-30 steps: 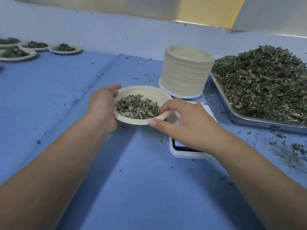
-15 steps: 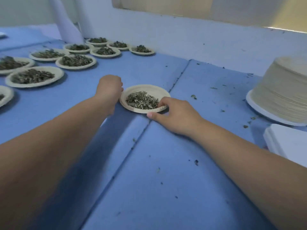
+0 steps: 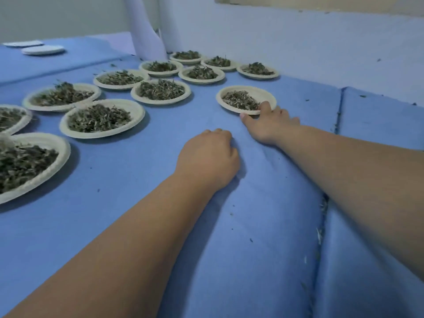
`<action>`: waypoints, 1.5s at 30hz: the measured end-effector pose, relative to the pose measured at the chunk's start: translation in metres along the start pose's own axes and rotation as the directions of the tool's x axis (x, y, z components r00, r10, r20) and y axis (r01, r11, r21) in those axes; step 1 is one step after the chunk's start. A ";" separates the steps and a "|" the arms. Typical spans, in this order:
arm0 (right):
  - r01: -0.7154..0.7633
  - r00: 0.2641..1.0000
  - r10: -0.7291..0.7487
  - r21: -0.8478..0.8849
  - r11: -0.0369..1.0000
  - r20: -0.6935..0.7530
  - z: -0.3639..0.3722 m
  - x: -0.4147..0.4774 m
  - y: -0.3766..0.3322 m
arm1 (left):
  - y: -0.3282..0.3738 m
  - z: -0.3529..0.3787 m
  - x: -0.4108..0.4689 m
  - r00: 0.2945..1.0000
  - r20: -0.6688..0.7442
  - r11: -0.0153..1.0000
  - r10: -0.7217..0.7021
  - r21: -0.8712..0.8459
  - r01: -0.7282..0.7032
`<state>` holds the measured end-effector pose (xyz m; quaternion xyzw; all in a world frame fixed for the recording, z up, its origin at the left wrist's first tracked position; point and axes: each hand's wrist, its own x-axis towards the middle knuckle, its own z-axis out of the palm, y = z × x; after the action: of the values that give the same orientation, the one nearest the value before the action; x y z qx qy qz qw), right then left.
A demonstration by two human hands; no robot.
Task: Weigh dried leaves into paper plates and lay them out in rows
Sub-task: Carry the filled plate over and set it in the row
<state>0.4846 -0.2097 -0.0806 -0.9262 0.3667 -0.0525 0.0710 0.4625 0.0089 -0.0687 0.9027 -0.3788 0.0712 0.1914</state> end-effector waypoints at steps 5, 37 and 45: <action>-0.069 0.997 0.069 0.006 0.998 -0.016 0.004 0.055 -0.029 | -0.004 -0.002 0.004 0.998 -0.038 0.999 -0.048 -0.002 0.048; 0.013 0.999 -0.010 -0.060 0.998 0.047 0.000 0.051 -0.007 | -0.008 0.010 0.008 0.990 0.143 1.000 0.011 0.012 -0.013; 0.142 0.982 -0.128 -0.102 0.985 0.138 -0.008 -0.032 0.047 | 0.014 0.017 -0.003 0.952 0.265 0.983 0.151 0.059 -0.172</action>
<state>0.4289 -0.2223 -0.0822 -0.9529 0.2998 0.0243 0.0395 0.4498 -0.0051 -0.0812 0.8772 -0.4700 -0.0167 0.0968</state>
